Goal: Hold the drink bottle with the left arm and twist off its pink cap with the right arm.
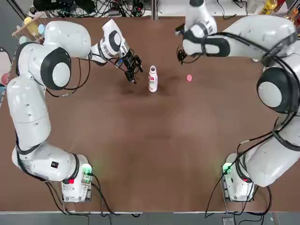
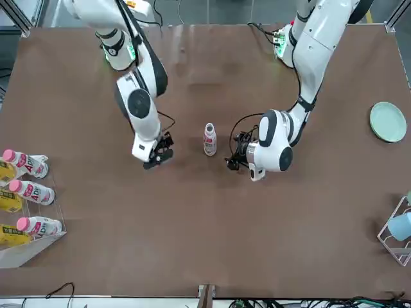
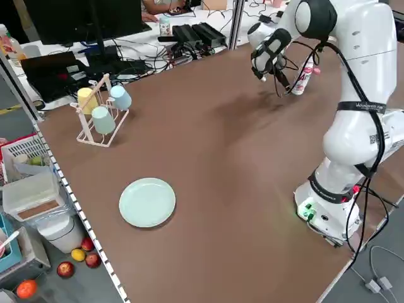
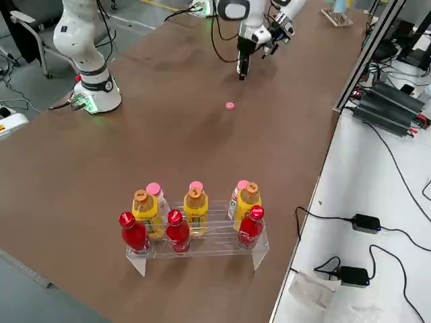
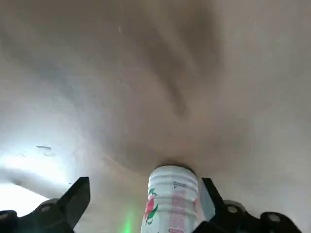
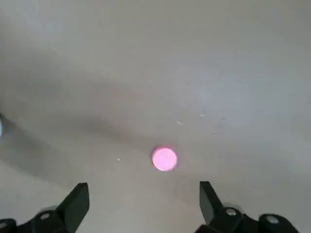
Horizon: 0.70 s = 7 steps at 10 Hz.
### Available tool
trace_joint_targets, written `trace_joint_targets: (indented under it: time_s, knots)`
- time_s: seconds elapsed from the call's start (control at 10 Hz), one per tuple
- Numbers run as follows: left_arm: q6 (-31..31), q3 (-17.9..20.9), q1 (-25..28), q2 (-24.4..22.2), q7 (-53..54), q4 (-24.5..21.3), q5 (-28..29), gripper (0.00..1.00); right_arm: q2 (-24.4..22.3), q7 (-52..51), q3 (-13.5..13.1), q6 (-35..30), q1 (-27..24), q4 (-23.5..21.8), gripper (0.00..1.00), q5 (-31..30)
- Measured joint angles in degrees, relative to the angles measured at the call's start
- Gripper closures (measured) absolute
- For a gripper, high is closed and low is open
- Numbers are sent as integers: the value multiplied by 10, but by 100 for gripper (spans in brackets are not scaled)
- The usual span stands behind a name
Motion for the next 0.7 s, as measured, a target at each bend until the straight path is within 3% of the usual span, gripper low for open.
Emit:
trace_joint_targets:
  time_s: [0.2, 0.4, 0.5, 0.7]
  knots:
    - [-30, 28, -5, -19, 45, 1, 36, 0, -68, 0, -3, -58, -29, 24, 0, 0]
    - [-53, 61, -14, -37, 98, 1, 55, 0, -94, 0, -7, -156, -59, 72, 0, -1]
    - [-63, 89, -31, -42, 131, 1, 56, 0, -100, 0, -19, -225, -73, 120, 0, -1]
    - [-79, 151, -72, -52, 205, 1, 56, 0, -110, -4, -71, -329, -86, 213, 0, -1]
